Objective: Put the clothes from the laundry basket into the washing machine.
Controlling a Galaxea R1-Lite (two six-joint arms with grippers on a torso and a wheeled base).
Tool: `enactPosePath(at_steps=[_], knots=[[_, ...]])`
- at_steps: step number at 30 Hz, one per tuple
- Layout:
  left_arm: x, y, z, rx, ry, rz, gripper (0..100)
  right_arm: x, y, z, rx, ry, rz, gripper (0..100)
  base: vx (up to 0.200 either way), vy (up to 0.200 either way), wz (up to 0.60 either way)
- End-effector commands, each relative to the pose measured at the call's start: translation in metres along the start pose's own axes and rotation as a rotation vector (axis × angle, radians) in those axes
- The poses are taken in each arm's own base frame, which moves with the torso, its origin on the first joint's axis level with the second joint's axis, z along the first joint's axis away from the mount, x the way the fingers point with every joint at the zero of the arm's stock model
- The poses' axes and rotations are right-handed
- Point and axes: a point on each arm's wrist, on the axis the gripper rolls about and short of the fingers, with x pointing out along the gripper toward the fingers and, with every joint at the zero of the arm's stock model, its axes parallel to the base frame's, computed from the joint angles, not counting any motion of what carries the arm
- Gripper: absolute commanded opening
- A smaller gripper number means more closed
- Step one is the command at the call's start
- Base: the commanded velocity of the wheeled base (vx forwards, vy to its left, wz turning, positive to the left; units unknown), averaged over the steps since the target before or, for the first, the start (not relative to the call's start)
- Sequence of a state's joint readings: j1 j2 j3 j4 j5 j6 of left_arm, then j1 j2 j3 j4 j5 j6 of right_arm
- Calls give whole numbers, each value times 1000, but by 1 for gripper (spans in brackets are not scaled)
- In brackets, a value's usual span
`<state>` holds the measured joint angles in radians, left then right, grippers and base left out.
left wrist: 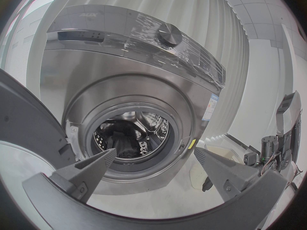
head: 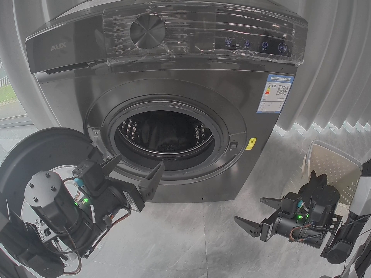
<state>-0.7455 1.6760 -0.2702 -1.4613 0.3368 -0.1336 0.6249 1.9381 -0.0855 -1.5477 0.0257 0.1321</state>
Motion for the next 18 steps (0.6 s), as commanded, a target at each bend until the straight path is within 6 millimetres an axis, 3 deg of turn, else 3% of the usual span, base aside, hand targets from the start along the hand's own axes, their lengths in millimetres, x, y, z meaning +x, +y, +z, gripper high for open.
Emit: enactPosePath(at_steps=[1, 4, 16, 18], knots=[[0, 0, -4, 8, 18, 0, 100, -1, -1, 2, 1, -9, -2, 100, 0, 0, 0], [0, 0, -4, 7, 16, 3, 100, -1, -2, 2, 2, -8, -6, 100, 0, 0, 0], [0, 1, -10, 18, 39, 3, 100, -1, -2, 3, 2, -16, -5, 100, 0, -200, 0], [-1, 0, -10, 13, 32, 0, 100, -2, -2, 5, 2, -23, -4, 100, 0, 0, 0]])
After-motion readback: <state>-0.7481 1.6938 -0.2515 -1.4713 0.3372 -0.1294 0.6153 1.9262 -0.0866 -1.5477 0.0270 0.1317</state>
